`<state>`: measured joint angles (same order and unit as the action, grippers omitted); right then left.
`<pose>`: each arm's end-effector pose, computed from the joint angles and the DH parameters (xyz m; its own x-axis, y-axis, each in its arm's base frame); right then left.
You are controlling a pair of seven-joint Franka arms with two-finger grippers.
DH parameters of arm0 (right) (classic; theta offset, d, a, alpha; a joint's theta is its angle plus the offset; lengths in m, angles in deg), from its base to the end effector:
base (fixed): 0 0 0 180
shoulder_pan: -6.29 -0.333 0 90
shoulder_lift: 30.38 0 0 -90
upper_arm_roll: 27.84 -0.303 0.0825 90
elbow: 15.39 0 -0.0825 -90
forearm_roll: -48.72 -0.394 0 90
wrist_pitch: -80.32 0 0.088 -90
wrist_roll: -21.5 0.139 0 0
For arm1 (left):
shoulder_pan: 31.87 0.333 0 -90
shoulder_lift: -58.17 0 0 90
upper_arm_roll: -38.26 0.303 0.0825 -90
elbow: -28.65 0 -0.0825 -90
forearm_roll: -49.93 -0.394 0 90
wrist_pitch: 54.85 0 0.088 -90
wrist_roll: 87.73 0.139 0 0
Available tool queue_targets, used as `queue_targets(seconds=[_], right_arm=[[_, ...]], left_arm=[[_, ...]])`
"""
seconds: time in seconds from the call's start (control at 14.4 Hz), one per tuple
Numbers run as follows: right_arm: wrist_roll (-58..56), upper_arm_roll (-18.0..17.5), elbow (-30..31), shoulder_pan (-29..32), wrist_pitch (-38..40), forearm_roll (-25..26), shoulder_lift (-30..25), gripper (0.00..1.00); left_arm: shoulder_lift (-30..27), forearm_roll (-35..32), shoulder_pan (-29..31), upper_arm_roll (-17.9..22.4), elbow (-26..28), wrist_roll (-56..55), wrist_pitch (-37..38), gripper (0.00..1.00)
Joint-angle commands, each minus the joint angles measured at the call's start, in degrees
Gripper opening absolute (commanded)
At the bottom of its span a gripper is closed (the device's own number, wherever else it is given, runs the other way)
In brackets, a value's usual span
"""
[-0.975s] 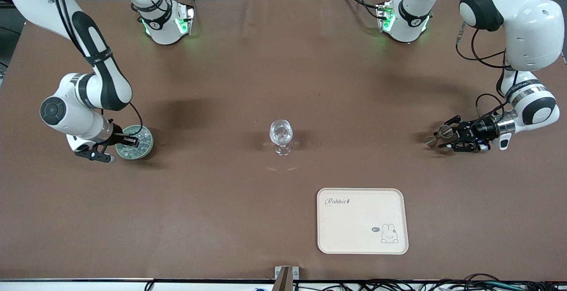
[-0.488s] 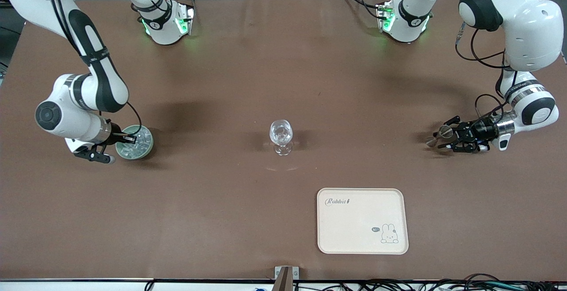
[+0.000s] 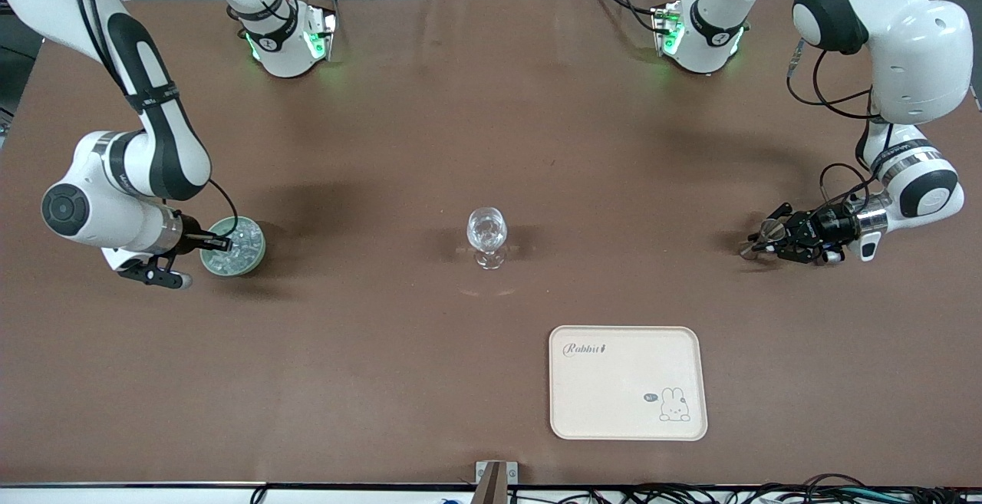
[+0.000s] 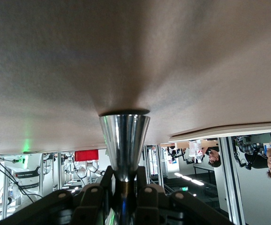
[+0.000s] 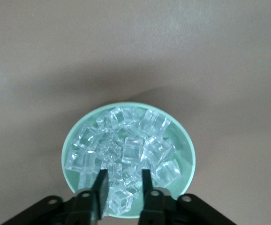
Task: Pour wine and add ice with both arms
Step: 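Lower the right gripper into the ice bowl and pinch one ice cube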
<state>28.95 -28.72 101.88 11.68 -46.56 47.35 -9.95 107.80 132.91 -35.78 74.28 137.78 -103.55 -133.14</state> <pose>0.5680 -0.0432 0.1992 0.9571 -0.2197 -0.1891 -0.2232 -0.9748 0.0031 0.5116 0.1538 0.0770 0.0526 0.3341 -0.9411 0.9872 0.1245 0.0994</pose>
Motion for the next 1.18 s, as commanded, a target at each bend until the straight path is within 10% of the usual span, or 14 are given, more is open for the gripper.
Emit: queue_targets(seconds=[0.0,0.42,0.84,1.11], right_arm=[[-0.5,-0.4,1.9,0.2,-1.0,-1.8,-0.2,0.73],[-0.6,-0.4,5.2,0.2,-7.3,-1.8,0.7,0.71],[-0.7,-0.4,8.0,0.4,-13.0,-1.8,1.1,0.08],[-0.5,-0.4,7.0,0.5,-11.9,-1.8,0.8,0.01]], left_arm=[[-0.5,1.0,0.3,0.2,0.4,-0.1,0.7,0.05],[-2.4,-0.3,0.3,0.9,-2.3,-3.5,6.2,0.01],[-8.7,-6.2,-0.1,0.8,-3.8,-3.4,7.4,0.0],[-13.4,-7.3,-2.1,0.1,-4.1,-7.8,7.2,0.0]])
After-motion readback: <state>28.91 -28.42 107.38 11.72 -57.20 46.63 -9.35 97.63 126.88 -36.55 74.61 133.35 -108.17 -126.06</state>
